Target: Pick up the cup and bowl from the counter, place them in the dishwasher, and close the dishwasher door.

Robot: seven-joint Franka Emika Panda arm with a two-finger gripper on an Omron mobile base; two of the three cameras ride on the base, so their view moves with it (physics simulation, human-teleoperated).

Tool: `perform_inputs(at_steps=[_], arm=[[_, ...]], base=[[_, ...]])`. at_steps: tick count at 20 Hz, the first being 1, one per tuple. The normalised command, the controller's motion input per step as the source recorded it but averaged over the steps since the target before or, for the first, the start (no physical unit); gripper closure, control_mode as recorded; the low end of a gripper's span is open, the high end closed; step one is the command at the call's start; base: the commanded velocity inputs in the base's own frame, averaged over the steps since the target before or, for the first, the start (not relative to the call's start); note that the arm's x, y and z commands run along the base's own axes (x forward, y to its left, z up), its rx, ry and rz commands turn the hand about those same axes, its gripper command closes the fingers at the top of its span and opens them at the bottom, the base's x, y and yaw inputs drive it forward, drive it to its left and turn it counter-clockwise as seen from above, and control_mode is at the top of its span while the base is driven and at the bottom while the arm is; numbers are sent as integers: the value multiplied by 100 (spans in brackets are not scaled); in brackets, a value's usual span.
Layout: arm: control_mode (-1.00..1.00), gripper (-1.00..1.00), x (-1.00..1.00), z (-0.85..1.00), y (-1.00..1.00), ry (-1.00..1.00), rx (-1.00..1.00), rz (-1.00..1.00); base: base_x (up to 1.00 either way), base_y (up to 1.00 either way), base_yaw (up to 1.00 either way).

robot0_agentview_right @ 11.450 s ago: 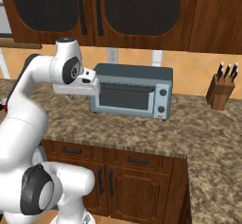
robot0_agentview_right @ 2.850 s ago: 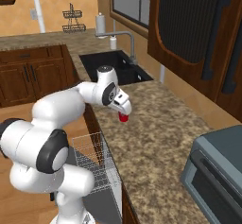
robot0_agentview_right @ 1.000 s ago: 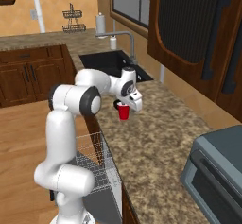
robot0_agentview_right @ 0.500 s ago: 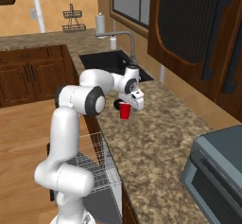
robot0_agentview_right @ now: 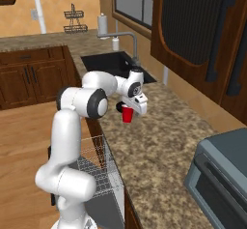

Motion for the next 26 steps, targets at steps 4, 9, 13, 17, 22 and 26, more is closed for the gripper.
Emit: perform_inputs(at_steps=[4, 9, 13, 17, 22, 26], arm=[[-100, 100, 4, -19, 4, -3, 0, -2], [-100, 100, -38, -20, 8, -6, 0, -3], [-100, 100, -100, -25, 30, -25, -6, 0], [-100, 100, -100, -10, 45, -31, -11, 0], [-100, 100, -100, 35, 20, -23, -8, 0], [-100, 100, -79, 62, 14, -8, -1, 5]], base=[[0, 0, 0], [0, 0, 0], [0, 0, 0], [0, 0, 0], [0, 0, 0], [0, 0, 0]])
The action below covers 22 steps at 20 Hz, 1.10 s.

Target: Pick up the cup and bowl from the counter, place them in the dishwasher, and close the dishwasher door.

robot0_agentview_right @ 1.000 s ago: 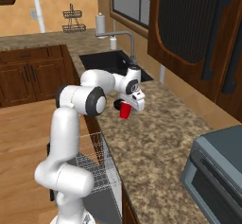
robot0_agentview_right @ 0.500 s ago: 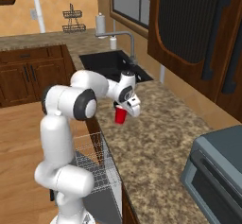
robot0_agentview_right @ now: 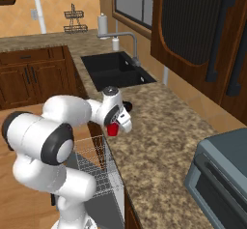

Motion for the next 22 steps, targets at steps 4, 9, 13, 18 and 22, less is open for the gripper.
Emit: perform_inputs(at_steps=[4, 9, 13, 18, 22], arm=[[-100, 100, -61, 64, 22, 0, 0, 11], [-100, 100, -35, 35, 58, 0, 0, 9], [-100, 100, -7, -1, 61, 0, 0, 6], [-100, 100, 0, -24, 57, 3, 0, 2], [-100, 100, 0, -21, 21, 5, 0, 0]], base=[[0, 0, 0], [0, 0, 0], [0, 0, 0], [0, 0, 0], [0, 0, 0]])
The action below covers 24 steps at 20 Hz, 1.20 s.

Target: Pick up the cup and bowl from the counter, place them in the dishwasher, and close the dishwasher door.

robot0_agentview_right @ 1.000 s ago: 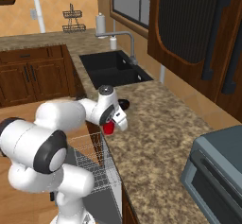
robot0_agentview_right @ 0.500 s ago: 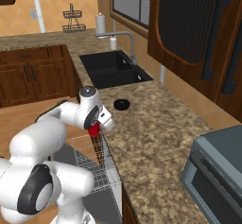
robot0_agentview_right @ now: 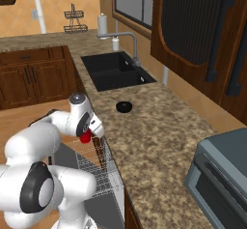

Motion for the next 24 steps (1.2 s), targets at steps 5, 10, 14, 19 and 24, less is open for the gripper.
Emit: perform_inputs(at_steps=[5, 10, 14, 19, 24], arm=[[-100, 100, 0, -27, 17, 5, 0, -9], [-100, 100, 0, -31, 40, 6, 2, -14], [-100, 100, 0, -33, 19, 10, 10, -15], [-100, 100, 0, -33, 0, 12, 17, -16], [-100, 100, 0, -38, 24, 4, 2, -15]], base=[[0, 0, 0], [0, 0, 0], [0, 0, 0], [0, 0, 0], [0, 0, 0]])
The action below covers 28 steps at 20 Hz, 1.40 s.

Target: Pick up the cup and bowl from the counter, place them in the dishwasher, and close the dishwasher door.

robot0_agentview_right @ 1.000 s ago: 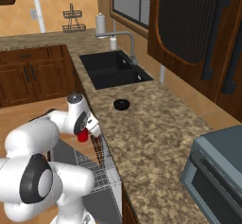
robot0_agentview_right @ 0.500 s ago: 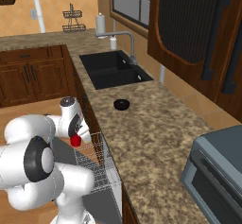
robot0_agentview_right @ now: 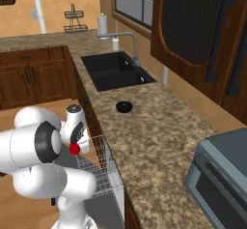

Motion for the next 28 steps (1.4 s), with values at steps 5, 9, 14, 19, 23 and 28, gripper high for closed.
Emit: perform_inputs(at_steps=[5, 9, 14, 19, 23, 28], arm=[[-100, 100, 10, -32, 11, 8, 0, -10], [-100, 100, 36, -34, 0, 10, 0, -6], [-100, 100, 43, -25, 7, 5, -2, -3], [-100, 100, 35, -27, 6, 0, -6, 0], [-100, 100, 20, -28, 0, 0, -4, 0], [-100, 100, 26, -22, 6, 0, -6, 0]], base=[[0, 0, 0], [0, 0, 0], [0, 0, 0], [0, 0, 0], [0, 0, 0], [0, 0, 0]])
